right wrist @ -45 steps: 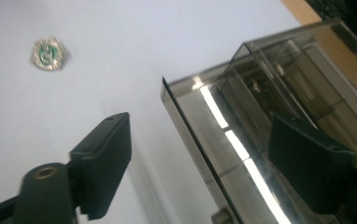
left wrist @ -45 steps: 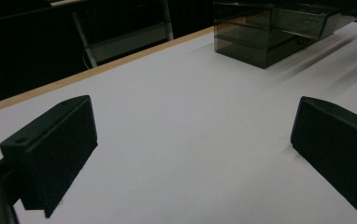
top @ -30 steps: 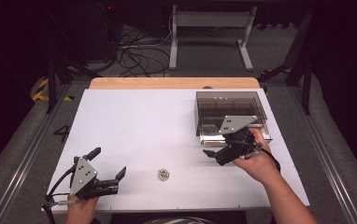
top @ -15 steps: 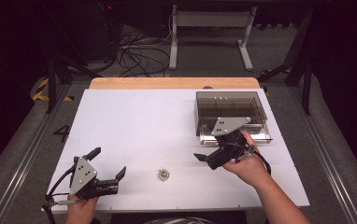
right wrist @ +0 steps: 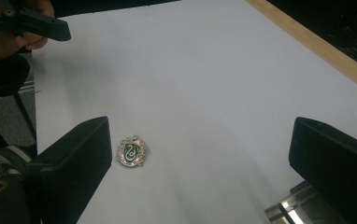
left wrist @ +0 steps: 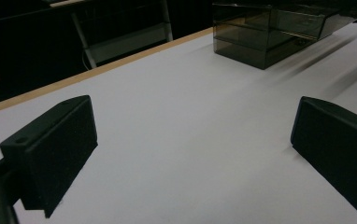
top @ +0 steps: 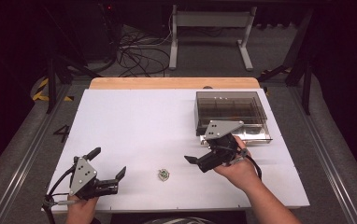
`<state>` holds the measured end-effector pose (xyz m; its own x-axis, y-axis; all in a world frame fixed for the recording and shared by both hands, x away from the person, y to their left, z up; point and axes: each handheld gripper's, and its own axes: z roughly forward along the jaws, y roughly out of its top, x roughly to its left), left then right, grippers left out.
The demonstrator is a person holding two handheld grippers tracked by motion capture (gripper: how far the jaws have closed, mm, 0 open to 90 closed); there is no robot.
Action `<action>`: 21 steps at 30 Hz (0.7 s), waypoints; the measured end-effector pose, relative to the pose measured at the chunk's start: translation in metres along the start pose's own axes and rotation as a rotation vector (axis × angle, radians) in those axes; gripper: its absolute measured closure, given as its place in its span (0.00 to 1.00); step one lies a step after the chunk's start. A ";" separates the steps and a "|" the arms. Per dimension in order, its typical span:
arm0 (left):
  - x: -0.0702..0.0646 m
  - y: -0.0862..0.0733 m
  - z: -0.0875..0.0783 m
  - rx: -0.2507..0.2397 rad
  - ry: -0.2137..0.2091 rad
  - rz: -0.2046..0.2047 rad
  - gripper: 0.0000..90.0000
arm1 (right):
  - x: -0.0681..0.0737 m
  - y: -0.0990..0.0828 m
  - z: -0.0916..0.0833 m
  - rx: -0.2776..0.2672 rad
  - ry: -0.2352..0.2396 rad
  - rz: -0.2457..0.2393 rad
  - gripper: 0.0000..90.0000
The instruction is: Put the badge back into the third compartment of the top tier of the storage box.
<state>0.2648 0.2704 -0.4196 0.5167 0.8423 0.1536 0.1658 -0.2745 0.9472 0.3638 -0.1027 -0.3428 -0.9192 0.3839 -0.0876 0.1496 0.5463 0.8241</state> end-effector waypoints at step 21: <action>0.001 0.000 -0.001 -0.002 0.001 0.002 0.01 | 0.022 -0.004 0.048 0.047 0.045 0.037 0.11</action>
<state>0.2643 0.2715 -0.4194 0.5165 0.8420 0.1559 0.1629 -0.2753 0.9474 0.3606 -0.0612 -0.3747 -0.9279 0.3715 -0.0311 0.2003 0.5672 0.7989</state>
